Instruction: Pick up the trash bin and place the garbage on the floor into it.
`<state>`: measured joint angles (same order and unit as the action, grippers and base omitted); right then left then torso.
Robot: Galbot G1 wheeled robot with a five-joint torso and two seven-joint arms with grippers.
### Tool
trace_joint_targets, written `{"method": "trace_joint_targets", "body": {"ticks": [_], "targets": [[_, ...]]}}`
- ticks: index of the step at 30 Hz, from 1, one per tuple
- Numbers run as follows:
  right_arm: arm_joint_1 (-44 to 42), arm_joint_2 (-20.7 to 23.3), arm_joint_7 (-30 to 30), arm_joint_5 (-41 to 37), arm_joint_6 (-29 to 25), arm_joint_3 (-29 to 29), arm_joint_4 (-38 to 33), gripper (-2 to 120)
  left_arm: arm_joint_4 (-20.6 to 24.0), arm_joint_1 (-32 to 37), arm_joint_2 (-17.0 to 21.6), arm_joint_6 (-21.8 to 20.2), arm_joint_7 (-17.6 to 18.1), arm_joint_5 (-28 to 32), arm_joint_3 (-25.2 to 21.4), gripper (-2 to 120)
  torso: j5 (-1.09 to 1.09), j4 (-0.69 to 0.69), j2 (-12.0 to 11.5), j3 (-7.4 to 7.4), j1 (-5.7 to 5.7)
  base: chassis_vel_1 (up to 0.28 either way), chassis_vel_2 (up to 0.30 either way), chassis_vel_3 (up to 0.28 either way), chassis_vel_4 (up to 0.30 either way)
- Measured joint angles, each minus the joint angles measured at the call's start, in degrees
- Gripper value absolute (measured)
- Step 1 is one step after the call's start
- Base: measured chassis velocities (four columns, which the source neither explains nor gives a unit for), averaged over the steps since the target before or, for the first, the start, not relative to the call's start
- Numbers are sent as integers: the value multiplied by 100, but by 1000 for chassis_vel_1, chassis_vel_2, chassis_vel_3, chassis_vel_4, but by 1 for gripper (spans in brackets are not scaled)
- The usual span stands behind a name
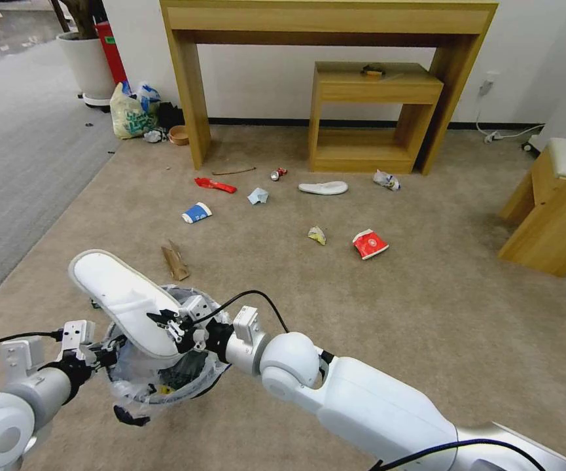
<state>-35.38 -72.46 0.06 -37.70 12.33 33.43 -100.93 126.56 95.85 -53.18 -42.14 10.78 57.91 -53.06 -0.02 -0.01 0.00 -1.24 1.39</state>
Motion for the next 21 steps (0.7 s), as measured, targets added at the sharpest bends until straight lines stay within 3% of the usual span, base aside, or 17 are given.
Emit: {"method": "trace_joint_targets", "body": {"ticks": [14,15,18,21], "targets": [[-231,96,307,32,-12,-225,-276,69,-78,-42,4,0,-9,3,-12,0,0,0,0,0,0,0,0,0,0],[-257,124,350,-14,44,-414,-390,78,-98,-52,-28,0,-8,-30,-15,0,0,0,0,0,0,0,0,0,0],[-295,224,403,-155,248,-869,-599,86,-140,-55,-107,0,-48,-134,-51,0,1,0,0,0,0,0,0,0,0],[-369,396,529,-92,493,-1440,-662,98,-202,31,-262,0,-469,-673,-150,0,1,-1,0,0,0,0,0,0,0]]}}
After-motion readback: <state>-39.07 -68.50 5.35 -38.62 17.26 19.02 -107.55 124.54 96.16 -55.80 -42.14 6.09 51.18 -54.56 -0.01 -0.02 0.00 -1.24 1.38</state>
